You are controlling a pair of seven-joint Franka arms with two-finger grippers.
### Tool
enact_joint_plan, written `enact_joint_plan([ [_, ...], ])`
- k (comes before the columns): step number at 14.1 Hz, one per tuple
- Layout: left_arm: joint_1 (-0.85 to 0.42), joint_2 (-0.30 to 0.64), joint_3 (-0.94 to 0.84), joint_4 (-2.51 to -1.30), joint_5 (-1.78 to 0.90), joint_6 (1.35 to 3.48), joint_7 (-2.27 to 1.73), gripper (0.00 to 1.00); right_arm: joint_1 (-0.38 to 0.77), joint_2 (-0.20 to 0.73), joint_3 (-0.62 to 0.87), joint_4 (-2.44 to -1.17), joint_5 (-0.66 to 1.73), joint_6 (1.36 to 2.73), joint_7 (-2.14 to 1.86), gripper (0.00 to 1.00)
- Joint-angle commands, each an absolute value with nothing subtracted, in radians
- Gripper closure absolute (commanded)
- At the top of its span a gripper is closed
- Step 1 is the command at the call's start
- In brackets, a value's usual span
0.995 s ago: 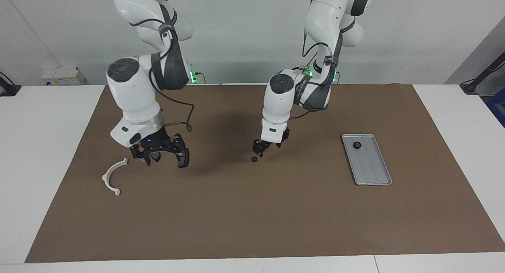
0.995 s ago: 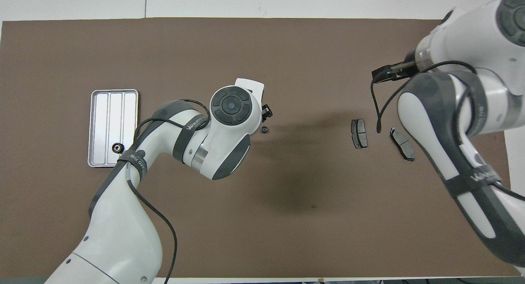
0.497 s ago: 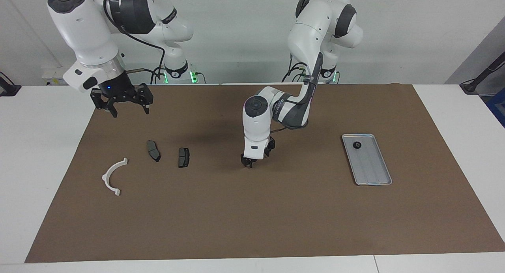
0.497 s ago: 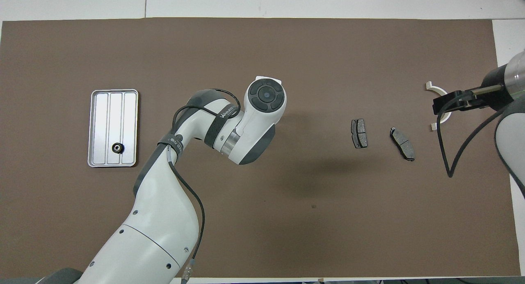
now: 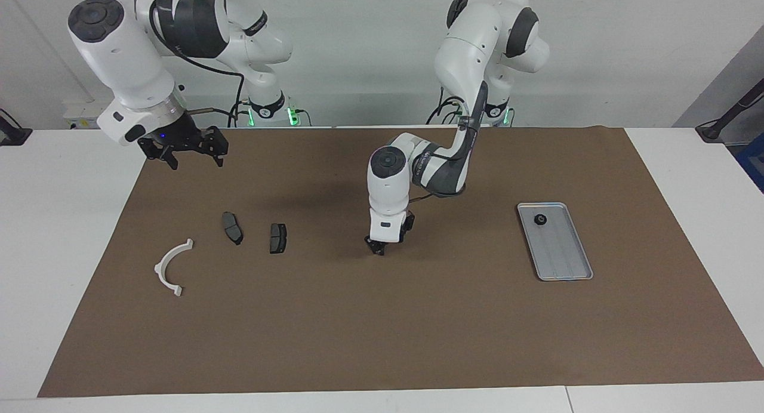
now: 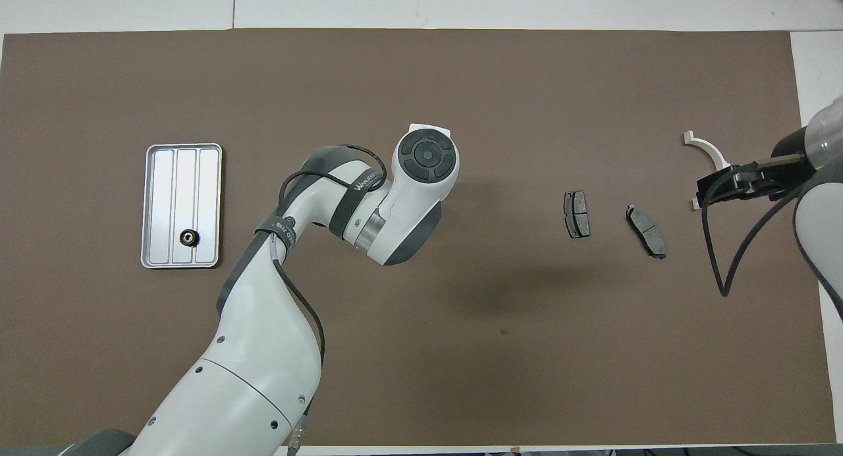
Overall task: Pick bearing gear from pile to tray
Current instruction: 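Carry the bearing to the silver tray and lower it with the left gripper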
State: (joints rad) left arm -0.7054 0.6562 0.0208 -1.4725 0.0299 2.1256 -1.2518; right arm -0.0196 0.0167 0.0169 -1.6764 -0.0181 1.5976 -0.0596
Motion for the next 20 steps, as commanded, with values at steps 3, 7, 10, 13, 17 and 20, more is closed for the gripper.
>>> enact_joint_plan([
  [3, -0.749, 0.652, 0.043, -1.493, 0.029, 2.118, -1.305, 0.37, -0.038, 0.011, 0.029, -1.611, -0.006, 1.533, -0.044, 0.0],
  [7, -0.747, 0.652, 0.043, -1.497, 0.031, 2.121, -1.308, 0.52, -0.044, 0.006, 0.028, -1.615, -0.006, 1.535, -0.044, 0.0],
  [10, -0.738, 0.649, 0.046, -1.513, 0.034, 2.14, -1.307, 0.99, -0.044, 0.0, 0.028, -1.627, -0.006, 1.545, -0.043, 0.0],
  [13, -0.732, 0.631, 0.069, -1.503, 0.038, 2.09, -1.301, 1.0, -0.044, -0.002, 0.028, -1.631, -0.006, 1.543, -0.043, 0.0],
  [17, -0.615, 0.402, 0.114, -1.644, 0.04, 1.997, -1.038, 1.0, -0.048, -0.003, 0.026, -1.635, -0.008, 1.545, -0.035, 0.0],
  [20, -0.459, 0.322, 0.114, -1.715, 0.04, 2.006, -0.771, 1.0, -0.048, -0.005, 0.026, -1.637, -0.021, 1.546, -0.005, 0.0],
])
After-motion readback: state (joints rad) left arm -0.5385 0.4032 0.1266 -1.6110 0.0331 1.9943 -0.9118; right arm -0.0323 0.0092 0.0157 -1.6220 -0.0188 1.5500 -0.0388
